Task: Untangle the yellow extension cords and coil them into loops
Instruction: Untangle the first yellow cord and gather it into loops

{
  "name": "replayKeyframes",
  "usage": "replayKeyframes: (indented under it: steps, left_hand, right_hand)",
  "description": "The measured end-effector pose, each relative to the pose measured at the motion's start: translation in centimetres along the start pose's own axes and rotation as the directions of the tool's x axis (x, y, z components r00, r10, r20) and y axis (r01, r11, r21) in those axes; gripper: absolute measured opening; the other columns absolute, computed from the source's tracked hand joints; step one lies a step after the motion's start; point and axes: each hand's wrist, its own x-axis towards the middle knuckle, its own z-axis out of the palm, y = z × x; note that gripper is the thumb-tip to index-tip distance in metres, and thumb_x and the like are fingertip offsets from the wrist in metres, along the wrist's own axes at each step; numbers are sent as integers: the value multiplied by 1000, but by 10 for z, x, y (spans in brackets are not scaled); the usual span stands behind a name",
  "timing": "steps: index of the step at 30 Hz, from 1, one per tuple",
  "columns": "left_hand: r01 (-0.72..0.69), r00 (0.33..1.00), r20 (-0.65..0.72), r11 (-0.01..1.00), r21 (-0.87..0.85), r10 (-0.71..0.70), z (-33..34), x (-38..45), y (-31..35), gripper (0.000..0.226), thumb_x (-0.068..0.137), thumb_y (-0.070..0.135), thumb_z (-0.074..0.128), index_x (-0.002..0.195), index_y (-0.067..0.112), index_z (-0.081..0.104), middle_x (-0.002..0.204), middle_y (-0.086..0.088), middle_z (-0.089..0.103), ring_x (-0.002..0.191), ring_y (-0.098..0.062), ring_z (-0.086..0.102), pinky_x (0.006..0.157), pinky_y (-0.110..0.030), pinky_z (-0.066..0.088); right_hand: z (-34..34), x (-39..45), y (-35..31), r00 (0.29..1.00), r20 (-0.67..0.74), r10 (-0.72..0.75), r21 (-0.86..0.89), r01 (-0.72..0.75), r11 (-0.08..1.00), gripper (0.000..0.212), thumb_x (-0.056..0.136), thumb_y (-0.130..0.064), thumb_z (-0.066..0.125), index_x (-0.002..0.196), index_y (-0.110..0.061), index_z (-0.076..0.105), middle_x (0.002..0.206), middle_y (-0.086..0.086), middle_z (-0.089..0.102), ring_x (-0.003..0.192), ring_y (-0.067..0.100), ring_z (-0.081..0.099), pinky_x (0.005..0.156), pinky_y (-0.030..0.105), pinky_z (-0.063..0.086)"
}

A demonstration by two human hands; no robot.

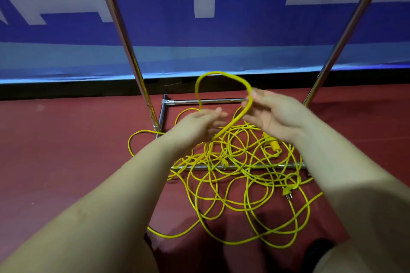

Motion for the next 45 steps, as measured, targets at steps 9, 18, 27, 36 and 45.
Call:
replayKeyframes:
  steps: [9,18,27,36,45]
  left_hand:
    - [-137,989,95,955,262,116,6,1,-6,19,99,7,42,94,18,56,84,1,63,82,-15,61,80,-28,50]
    - [-89,989,-145,903,-419,30,1,10,5,18,98,7,40,95,11,56,86,-4,63,64,-8,70,54,-20,56]
    - [-37,989,151,984,172,11,12,-4,-18,17,98,28,46,103,20,60,75,14,62,68,0,57,83,-27,45]
    - [-85,989,138,957,276,48,-1,-16,-24,17,95,2,48,85,15,52,78,-1,61,64,-2,59,65,-16,49]
    - [-55,998,-41,929,-365,43,-3,-24,1,10,97,8,45,90,9,53,84,-4,63,71,-13,66,64,-26,57]
  right_hand:
    - [-25,6,-7,957,-289,1,256,76,964,15,94,-13,50,79,-9,54,71,4,58,63,15,68,57,32,59]
    - [-11,-11,45,974,44,224,-624,-148,767,20,88,-11,60,104,-21,55,103,3,64,92,9,62,86,30,50]
    - [-5,-9,33,990,-141,9,-144,-29,989,20,91,2,49,108,-8,48,90,6,61,64,9,67,58,27,58]
    - [-4,-16,20,991,-132,-23,-57,16,998,16,92,-7,50,106,-12,53,93,6,68,88,19,67,76,39,58]
    - [11,-33,58,987,72,144,-719,-48,693,15,89,-4,56,98,-14,61,100,9,67,96,15,63,78,24,53]
